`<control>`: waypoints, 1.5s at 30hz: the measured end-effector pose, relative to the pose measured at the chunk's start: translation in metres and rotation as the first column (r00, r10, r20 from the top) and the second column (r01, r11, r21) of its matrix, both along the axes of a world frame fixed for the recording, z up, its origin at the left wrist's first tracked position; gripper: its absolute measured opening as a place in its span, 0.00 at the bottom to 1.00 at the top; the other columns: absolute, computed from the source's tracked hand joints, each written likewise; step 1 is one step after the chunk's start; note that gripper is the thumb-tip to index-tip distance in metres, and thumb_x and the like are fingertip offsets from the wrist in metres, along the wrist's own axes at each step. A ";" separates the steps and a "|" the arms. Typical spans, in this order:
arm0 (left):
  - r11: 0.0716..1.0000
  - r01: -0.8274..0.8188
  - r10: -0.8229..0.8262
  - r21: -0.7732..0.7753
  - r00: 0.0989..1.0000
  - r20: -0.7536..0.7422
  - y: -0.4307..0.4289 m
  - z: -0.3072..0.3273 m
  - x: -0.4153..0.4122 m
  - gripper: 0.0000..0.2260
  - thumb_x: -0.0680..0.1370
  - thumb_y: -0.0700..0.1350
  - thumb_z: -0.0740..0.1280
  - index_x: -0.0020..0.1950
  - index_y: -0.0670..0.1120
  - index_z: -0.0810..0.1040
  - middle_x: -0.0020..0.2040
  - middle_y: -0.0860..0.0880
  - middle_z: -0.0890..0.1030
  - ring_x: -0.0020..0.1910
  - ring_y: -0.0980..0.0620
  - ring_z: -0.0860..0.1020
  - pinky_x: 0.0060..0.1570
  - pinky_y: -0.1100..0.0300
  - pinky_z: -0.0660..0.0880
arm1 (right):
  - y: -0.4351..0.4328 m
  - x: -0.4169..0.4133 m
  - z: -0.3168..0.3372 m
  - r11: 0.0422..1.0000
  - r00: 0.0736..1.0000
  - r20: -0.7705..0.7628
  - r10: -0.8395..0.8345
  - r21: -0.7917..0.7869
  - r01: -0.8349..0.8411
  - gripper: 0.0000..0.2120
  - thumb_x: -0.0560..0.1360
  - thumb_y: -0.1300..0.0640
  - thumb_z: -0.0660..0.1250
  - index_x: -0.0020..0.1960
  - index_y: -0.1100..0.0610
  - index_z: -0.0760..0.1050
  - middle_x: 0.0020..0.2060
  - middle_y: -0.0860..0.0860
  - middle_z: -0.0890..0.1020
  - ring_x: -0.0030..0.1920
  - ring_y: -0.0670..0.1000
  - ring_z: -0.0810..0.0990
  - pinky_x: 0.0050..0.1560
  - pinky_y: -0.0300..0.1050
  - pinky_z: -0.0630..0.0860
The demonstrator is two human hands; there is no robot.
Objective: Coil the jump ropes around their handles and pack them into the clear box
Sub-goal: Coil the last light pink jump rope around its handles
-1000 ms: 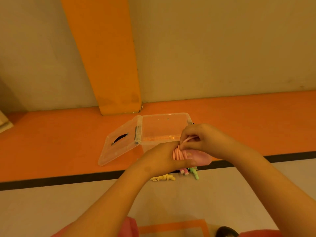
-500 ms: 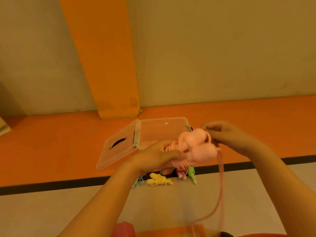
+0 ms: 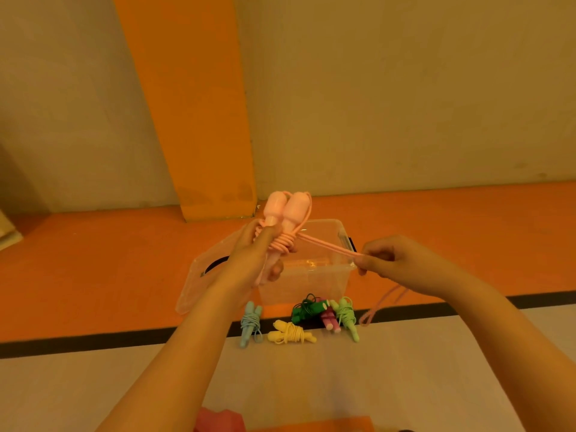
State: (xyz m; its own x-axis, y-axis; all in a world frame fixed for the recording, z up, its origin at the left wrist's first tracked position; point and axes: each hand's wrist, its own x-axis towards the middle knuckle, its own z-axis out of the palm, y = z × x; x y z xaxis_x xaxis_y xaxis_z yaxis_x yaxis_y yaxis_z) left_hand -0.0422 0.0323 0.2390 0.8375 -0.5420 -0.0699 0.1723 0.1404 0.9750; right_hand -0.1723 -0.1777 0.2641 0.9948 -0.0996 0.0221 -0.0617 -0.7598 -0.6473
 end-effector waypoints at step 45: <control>0.995 0.008 -0.020 -0.095 0.992 -0.122 -0.012 -0.006 -0.005 0.17 0.78 0.56 0.63 0.56 0.43 0.75 0.38 0.43 0.82 0.20 0.53 0.70 0.21 0.65 0.66 | 0.008 0.013 -0.012 0.998 0.995 0.097 -0.039 -0.052 0.044 0.06 0.76 0.52 0.66 0.42 0.50 0.78 0.28 0.47 0.71 0.27 0.43 0.67 0.30 0.39 0.60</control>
